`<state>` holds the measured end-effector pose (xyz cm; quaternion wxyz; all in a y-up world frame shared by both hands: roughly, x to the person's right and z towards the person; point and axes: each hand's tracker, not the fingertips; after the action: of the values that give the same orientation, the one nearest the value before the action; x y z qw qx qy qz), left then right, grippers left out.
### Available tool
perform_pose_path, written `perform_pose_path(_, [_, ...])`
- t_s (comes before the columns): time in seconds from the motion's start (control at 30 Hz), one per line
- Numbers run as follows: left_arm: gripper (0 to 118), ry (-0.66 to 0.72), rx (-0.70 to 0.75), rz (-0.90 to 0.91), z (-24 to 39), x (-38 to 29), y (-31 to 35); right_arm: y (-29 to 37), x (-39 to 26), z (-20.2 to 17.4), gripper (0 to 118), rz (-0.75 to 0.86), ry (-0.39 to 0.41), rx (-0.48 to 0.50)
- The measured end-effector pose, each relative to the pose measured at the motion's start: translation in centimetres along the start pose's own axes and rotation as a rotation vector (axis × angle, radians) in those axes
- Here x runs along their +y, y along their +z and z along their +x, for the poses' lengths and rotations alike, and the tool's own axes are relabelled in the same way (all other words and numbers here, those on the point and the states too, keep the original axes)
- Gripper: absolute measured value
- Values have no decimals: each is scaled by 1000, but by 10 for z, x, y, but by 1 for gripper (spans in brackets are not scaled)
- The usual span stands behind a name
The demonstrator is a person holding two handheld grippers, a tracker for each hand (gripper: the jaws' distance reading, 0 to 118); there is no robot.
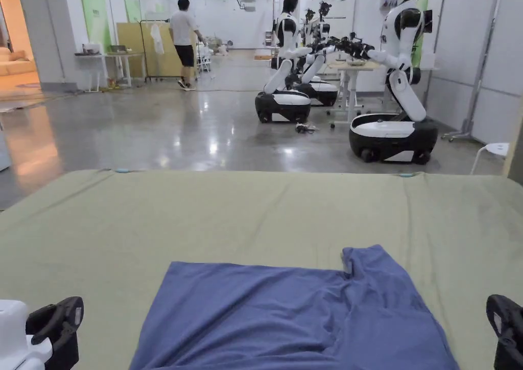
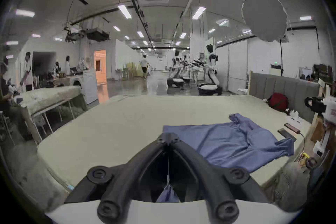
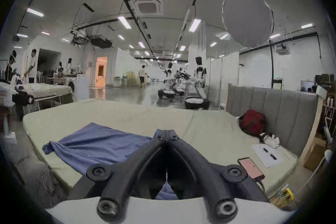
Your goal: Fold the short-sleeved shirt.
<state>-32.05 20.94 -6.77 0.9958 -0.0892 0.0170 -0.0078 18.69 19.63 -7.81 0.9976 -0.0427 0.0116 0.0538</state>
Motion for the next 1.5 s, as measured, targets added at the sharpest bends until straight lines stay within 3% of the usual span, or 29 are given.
perform_pose_path(0.17, [0, -96, -1, -16, 17, 2, -11, -4, 3, -5, 2, -15, 18, 10])
perform_pose_path(0.43, [0, -38, -73, -89, 31, 7, -50, -20, 10, -8, 2, -50, 3, 0])
perform_pose_path(0.53, [11, -83, -192, -203, 30, -6, -54, -17, 7, -2, 2, -66, -3, 15])
perform_pose_path(0.57, [31, -93, -205, -254, 30, -12, -57, -17, 5, -1, 2, -85, 7, 20])
perform_pose_path(0.63, [106, -163, -211, -334, 28, -27, -64, -16, 1, -1, 2, -106, 33, 16])
perform_pose_path(0.67, [117, -186, -195, -390, 25, -37, -67, -15, -2, -1, 2, -115, 37, 17])
perform_pose_path(0.73, [118, -208, -150, -459, 18, -58, -76, -15, -7, 0, 2, -137, 40, 31])
perform_pose_path(0.9, [118, -202, -69, -594, -3, -104, -102, -21, -22, -1, 3, -202, 24, 51])
perform_pose_path(1.1, [115, -167, -96, -624, -3, -120, -118, -29, -30, 1, 3, -248, -11, 63])
perform_pose_path(1.13, [109, -174, -97, -627, 0, -121, -121, -30, -30, 1, 3, -255, -16, 64])
perform_pose_path(1.23, [31, -148, -181, -664, 8, -122, -128, -30, -32, 4, 3, -267, -23, 63])
perform_pose_path(1.33, [20, -141, -153, -663, 13, -119, -130, -29, -35, 10, 3, -282, -19, 50])
perform_pose_path(1.5, [18, -78, -189, -705, 2, -117, -133, -27, -42, 26, 3, -317, -33, 42])
